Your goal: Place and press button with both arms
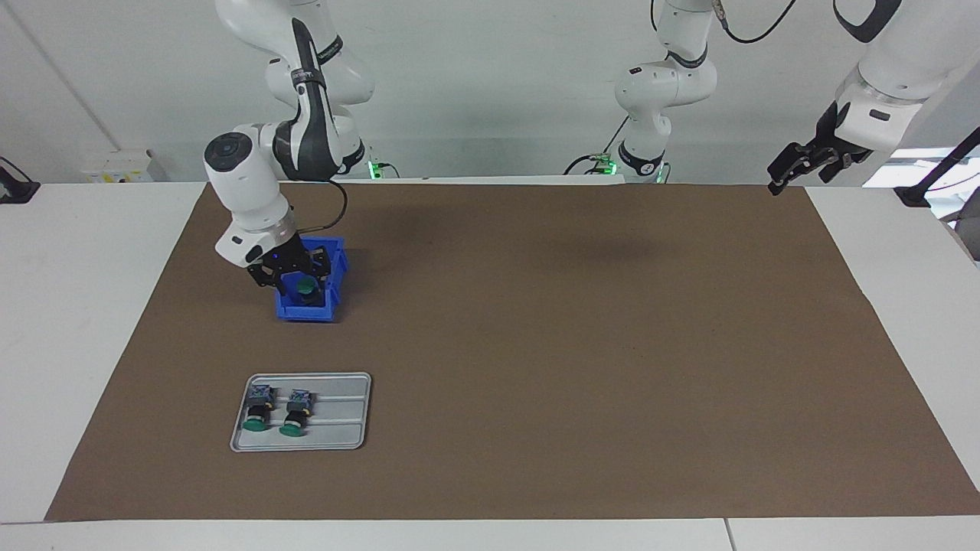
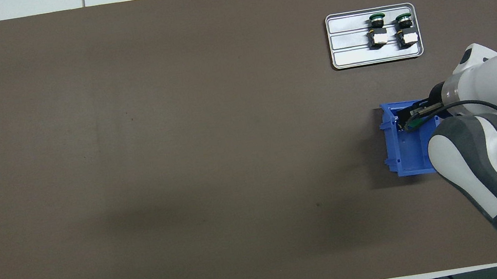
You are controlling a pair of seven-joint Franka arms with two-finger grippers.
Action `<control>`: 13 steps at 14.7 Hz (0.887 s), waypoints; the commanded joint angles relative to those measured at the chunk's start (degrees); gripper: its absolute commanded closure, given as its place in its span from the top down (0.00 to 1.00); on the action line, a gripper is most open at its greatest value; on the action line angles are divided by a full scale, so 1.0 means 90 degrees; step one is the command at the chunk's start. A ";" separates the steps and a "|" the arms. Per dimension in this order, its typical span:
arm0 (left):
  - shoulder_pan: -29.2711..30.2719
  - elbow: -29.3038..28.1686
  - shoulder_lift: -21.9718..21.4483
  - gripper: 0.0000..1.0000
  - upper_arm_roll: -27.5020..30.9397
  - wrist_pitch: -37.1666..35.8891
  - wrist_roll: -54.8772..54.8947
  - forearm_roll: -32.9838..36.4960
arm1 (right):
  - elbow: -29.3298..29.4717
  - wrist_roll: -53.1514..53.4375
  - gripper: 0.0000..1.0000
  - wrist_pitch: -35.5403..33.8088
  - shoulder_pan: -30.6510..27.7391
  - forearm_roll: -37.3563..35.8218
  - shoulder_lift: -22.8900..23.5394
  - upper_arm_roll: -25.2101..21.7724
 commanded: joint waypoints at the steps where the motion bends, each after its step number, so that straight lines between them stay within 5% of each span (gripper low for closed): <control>1: 0.0088 0.0071 0.0073 1.00 -0.0014 0.0081 0.0128 -0.0123 | 0.0886 0.0044 0.95 -0.0971 -0.0064 0.0135 0.0028 0.0071; 8: 0.0030 0.0364 0.0386 0.99 -0.0034 0.0003 0.0128 -0.0123 | 0.3307 0.0054 0.99 -0.3968 -0.0171 -0.0011 0.0047 0.0032; 13: 0.0029 0.0335 0.0366 1.00 -0.0024 -0.0027 0.0138 -0.0114 | 0.4451 0.0063 0.99 -0.5065 -0.0484 -0.0305 0.0066 0.0022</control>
